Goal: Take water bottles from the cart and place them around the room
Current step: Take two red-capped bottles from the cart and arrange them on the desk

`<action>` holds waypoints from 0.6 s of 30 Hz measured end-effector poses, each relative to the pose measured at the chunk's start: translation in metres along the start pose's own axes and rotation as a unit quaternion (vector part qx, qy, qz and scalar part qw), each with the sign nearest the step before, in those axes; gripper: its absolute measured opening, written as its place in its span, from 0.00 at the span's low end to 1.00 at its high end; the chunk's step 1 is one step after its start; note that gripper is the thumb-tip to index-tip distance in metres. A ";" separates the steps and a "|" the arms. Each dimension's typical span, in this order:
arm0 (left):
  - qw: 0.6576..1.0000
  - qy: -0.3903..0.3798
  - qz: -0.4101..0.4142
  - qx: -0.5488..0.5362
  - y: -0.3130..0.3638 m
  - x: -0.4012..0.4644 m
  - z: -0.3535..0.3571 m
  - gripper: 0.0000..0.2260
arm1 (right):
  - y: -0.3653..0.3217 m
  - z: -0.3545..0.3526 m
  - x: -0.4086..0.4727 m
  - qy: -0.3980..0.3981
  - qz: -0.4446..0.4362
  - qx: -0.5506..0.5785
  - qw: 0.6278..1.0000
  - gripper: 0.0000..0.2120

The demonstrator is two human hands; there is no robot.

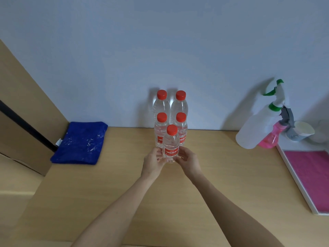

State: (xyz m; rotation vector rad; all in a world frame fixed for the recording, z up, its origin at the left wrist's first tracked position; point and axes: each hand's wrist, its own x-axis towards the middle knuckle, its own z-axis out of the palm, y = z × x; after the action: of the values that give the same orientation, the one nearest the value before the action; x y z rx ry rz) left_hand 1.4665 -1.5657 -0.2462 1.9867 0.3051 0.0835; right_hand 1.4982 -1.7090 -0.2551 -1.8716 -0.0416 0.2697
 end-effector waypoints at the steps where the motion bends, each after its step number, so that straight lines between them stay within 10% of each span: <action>1: 1.000 -0.006 -0.002 0.013 0.000 -0.001 -0.003 0.13 | 0.000 0.001 -0.001 0.004 0.017 -0.010 1.000 0.23; 18: 0.987 0.021 0.034 0.158 0.020 -0.055 -0.070 0.15 | -0.052 0.013 -0.062 -0.013 0.036 -0.195 0.980 0.27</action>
State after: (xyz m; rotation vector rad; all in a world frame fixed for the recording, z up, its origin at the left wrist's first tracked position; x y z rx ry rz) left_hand 1.4031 -1.5255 -0.1935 2.3135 0.2922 0.1276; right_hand 1.4403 -1.6907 -0.1993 -2.2629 -0.0469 0.3568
